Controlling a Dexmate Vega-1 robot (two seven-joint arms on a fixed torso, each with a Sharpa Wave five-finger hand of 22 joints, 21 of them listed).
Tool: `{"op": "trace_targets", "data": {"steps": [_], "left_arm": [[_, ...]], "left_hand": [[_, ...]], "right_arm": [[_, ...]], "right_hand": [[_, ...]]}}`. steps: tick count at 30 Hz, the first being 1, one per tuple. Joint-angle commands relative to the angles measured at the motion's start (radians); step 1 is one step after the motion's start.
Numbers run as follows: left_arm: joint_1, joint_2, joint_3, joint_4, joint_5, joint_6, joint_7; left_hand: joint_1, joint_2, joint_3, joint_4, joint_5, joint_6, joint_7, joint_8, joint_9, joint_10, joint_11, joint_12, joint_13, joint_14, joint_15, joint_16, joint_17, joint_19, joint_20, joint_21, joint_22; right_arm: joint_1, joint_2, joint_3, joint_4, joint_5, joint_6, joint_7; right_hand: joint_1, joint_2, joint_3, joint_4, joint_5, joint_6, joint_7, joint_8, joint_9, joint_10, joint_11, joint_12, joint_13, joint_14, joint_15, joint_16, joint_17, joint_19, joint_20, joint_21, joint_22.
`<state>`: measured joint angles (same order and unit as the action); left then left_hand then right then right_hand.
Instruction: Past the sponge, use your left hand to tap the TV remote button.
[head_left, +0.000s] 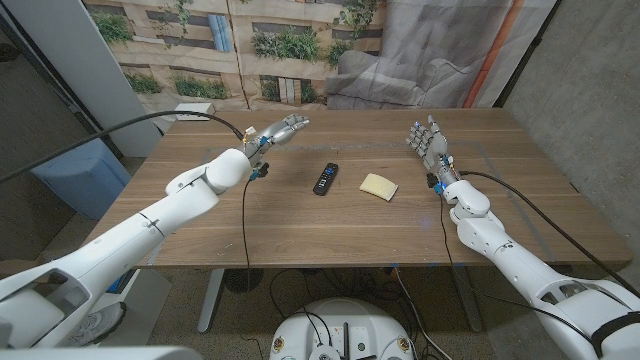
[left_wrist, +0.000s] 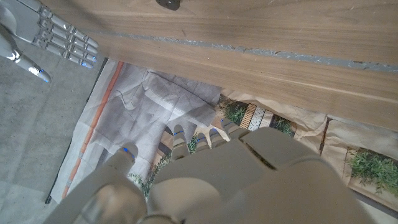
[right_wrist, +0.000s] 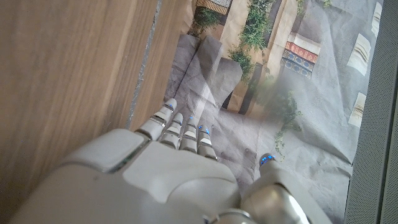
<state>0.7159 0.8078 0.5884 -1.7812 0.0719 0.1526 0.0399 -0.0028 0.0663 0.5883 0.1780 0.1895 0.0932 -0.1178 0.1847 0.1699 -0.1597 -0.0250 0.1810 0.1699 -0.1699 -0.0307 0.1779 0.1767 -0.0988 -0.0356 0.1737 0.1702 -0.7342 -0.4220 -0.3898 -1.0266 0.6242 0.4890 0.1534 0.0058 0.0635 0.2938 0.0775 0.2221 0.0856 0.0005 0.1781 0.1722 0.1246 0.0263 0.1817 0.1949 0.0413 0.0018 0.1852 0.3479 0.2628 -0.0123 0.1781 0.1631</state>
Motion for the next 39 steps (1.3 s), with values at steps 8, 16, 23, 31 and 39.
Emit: {"op": "trace_targets", "data": {"steps": [8, 16, 23, 31, 39], "left_arm": [[-0.086, -0.005, 0.109, -0.097, 0.23, 0.209, -0.109], [-0.116, -0.017, 0.172, -0.155, 0.34, 0.341, -0.175], [-0.145, -0.032, 0.216, -0.186, 0.39, 0.437, -0.264], [-0.181, -0.065, 0.274, -0.199, 0.46, 0.526, -0.322], [-0.242, -0.091, 0.372, -0.211, 0.615, 0.613, -0.403]], "left_hand": [[-0.005, 0.071, -0.006, -0.004, 0.003, 0.033, -0.006, 0.002, 0.002, -0.015, 0.01, 0.003, 0.005, -0.04, 0.011, -0.005, 0.0, -0.031, -0.041, 0.001, 0.003], [0.014, 0.054, -0.007, -0.034, 0.001, 0.07, -0.019, 0.008, 0.0, -0.022, 0.007, 0.004, 0.005, -0.05, 0.008, -0.007, -0.007, -0.047, -0.046, 0.004, 0.001], [0.005, 0.031, -0.022, -0.039, -0.004, 0.057, -0.028, -0.006, 0.0, -0.069, 0.009, -0.004, 0.005, -0.105, 0.014, -0.013, -0.005, -0.097, -0.036, 0.0, 0.002], [-0.007, 0.02, -0.045, -0.025, -0.005, 0.012, -0.043, -0.015, 0.001, -0.143, 0.019, -0.006, 0.006, -0.186, 0.037, -0.011, 0.0, -0.193, -0.032, -0.004, 0.004], [-0.008, 0.015, -0.055, -0.023, -0.006, 0.011, -0.052, -0.011, 0.0, -0.164, 0.023, -0.005, 0.006, -0.209, 0.046, -0.009, 0.0, -0.229, -0.03, -0.004, 0.005]], "right_arm": [[0.008, 0.004, -0.001, 0.022, 0.007, -0.006, 0.015], [-0.006, -0.011, -0.002, -0.003, 0.006, -0.024, 0.011], [-0.006, -0.003, -0.004, 0.007, 0.006, -0.016, 0.013], [0.003, 0.013, -0.005, 0.039, 0.013, 0.004, 0.034], [-0.006, 0.012, 0.001, 0.04, 0.023, 0.01, 0.043]], "right_hand": [[0.006, 0.002, 0.002, 0.007, 0.005, 0.003, 0.003, 0.008, 0.003, -0.006, -0.003, 0.008, 0.0, -0.004, 0.0, 0.007, -0.001, -0.005, 0.007, 0.002, 0.003], [0.006, 0.001, 0.001, 0.009, 0.006, 0.006, 0.003, 0.009, 0.003, -0.004, -0.004, 0.01, 0.0, -0.004, 0.003, 0.009, -0.005, -0.006, 0.008, 0.003, 0.003], [0.007, 0.002, 0.0, 0.01, 0.006, 0.01, 0.0, 0.01, 0.003, -0.004, -0.004, 0.01, -0.001, -0.004, 0.003, 0.01, -0.008, -0.008, 0.008, 0.003, 0.003], [0.008, 0.002, 0.0, 0.011, 0.007, 0.009, 0.0, 0.01, 0.003, -0.003, -0.003, 0.011, -0.001, -0.006, 0.005, 0.01, -0.011, -0.01, 0.011, 0.003, 0.003], [0.008, 0.003, -0.001, 0.012, 0.007, 0.009, 0.001, 0.009, 0.004, -0.004, -0.002, 0.011, -0.001, -0.006, 0.006, 0.01, -0.013, -0.011, 0.013, 0.004, 0.003]]}}
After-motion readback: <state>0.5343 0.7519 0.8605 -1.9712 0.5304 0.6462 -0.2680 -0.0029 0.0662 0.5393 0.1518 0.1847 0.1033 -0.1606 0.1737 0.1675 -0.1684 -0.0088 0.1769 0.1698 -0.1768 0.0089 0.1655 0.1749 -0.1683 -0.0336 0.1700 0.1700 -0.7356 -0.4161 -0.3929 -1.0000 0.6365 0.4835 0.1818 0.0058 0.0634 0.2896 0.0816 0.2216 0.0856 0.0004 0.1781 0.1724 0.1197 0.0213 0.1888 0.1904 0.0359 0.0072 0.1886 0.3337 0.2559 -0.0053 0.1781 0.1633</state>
